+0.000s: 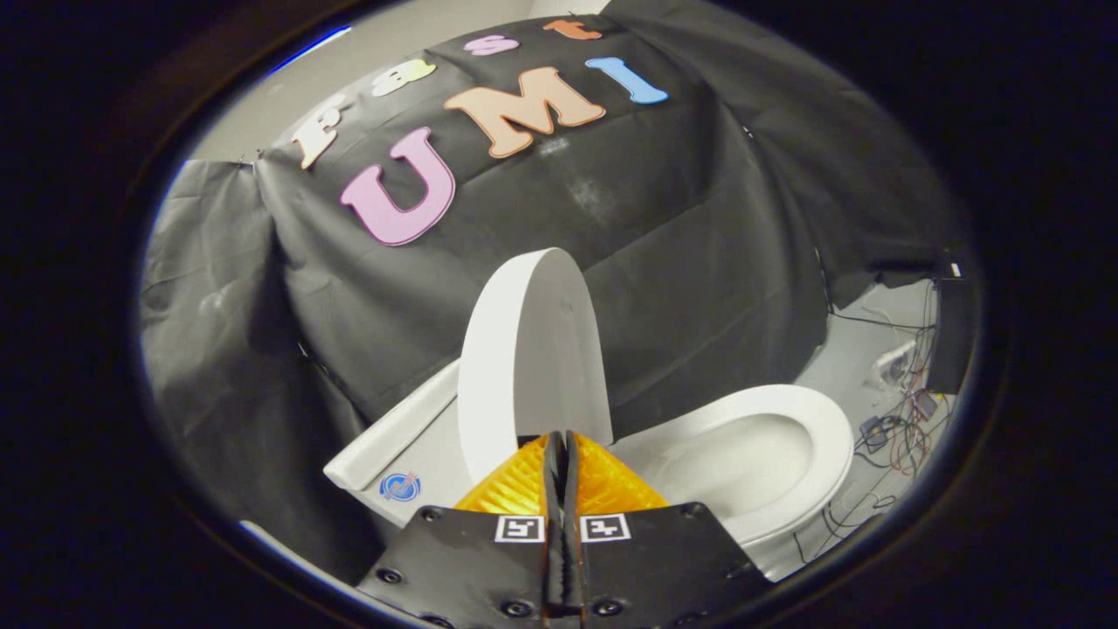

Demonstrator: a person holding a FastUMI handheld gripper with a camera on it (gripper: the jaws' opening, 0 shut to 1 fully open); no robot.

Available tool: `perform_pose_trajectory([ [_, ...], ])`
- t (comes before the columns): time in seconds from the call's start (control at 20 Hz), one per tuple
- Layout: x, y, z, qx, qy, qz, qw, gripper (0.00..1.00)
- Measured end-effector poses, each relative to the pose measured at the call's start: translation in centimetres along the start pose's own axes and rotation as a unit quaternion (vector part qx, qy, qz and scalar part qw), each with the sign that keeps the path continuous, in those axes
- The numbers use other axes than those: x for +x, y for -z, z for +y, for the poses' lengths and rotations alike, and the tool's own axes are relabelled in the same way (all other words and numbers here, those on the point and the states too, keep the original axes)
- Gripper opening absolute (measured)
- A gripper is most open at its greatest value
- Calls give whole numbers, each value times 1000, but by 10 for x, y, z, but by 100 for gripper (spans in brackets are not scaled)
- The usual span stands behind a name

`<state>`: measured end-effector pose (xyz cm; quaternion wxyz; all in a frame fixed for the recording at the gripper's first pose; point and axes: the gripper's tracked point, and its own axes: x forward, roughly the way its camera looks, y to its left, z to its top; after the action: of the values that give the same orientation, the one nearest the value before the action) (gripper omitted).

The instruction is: Open the toilet lid.

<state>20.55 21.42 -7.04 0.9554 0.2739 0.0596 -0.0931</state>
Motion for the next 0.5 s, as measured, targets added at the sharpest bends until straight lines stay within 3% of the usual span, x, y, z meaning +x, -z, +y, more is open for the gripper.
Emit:
perform_pose_trajectory([
  [0.5,5,2,28,-75,23,-26,997,1],
])
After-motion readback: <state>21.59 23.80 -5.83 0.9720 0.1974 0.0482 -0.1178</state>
